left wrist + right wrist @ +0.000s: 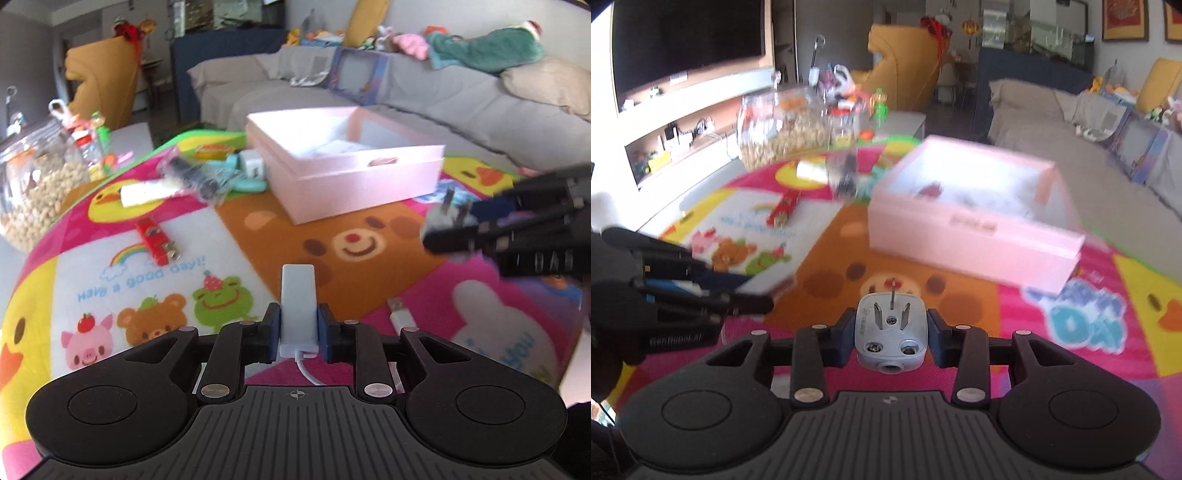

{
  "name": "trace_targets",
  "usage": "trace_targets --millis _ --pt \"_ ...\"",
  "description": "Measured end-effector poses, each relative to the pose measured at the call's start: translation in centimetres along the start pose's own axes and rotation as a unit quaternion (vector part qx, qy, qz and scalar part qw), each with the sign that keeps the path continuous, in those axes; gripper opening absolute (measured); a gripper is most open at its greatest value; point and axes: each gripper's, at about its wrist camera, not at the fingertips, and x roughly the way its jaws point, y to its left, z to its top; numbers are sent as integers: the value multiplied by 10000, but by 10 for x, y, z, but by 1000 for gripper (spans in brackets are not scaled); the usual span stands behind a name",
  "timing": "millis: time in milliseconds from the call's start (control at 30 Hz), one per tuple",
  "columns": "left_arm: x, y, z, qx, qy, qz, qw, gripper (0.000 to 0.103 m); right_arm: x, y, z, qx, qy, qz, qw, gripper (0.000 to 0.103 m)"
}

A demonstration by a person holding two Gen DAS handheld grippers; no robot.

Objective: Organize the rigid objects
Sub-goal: 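Grasp the white plug adapter with the right gripper, then carry the plug and charger cable into the pink box and release both, then grasp the red lighter with the left gripper while the right grasps the orange bottle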

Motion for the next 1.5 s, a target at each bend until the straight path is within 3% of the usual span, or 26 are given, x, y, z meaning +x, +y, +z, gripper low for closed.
trace_targets --millis 200,300,433,600,700,800,933,1000,1100,1200,1367,1500 --pt "-28 -1 63 142 -783 -326 9963 24 -53 -31 47 217 -1034 -264 9941 39" --pt "-38 3 114 240 -1359 -420 9895 24 -63 -47 75 218 -1525 -584 9863 39" --pt "-44 7 181 279 -2047 -422 9775 24 -59 -63 105 240 -1792 -910 9793 39" --pt "-19 11 243 68 -2178 -660 9737 25 -39 -81 126 303 -1833 -922 9783 39" --pt "22 17 262 -317 -1923 -936 9763 25 -15 -93 129 298 -1774 -782 9806 43" --pt "62 27 252 -609 -1550 -999 9810 25 6 -98 124 415 -1481 -788 9850 62" --pt "84 47 217 -828 -1046 -940 9866 25 25 -88 100 146 -1132 -788 9903 64" --pt "87 62 197 -990 -793 -635 9899 25 33 -77 90 -42 -975 -865 9915 64" --pt "86 91 164 -1294 -388 236 9906 25 40 -62 77 -249 -847 -815 9928 66" --pt "83 126 128 -1793 83 908 9796 25 45 -50 70 -363 -733 -665 9944 67" --pt "72 164 83 -2681 427 1111 9560 25 58 -29 63 -465 -560 -460 9963 68" --pt "77 169 75 -2784 521 1142 9522 25 63 -14 61 -559 -469 -326 9968 68"
